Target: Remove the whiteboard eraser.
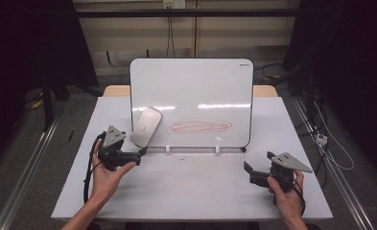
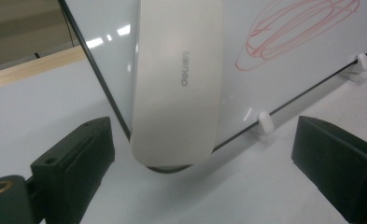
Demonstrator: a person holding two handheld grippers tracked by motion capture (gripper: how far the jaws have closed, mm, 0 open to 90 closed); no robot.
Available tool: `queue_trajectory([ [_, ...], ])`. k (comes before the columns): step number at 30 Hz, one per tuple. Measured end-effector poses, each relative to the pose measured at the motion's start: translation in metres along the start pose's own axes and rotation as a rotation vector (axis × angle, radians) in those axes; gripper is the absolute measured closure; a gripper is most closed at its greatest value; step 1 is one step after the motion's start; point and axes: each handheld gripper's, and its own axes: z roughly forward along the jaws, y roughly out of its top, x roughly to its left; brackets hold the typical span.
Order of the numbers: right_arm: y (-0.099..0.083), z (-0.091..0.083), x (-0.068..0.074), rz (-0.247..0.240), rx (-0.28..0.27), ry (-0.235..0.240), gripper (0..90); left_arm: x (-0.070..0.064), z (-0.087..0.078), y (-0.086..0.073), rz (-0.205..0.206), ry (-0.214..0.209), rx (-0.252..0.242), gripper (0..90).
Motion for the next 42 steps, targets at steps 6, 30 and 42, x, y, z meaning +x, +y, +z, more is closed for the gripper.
queue_trajectory([
  [6,0.0,0.001,0.001,-0.003,0.003,0.004,5.8,-0.001,0.006,0.012,0.017,0.02,-0.01,7.1],
  [30,0.001,0.002,0.004,-0.017,-0.002,0.015,5.7,-0.001,0.047,0.042,0.081,0.132,0.059,15.7],
  [42,0.002,0.004,0.006,-0.027,0.0,0.023,5.7,-0.006,0.059,0.031,0.13,0.152,0.12,28.8],
])
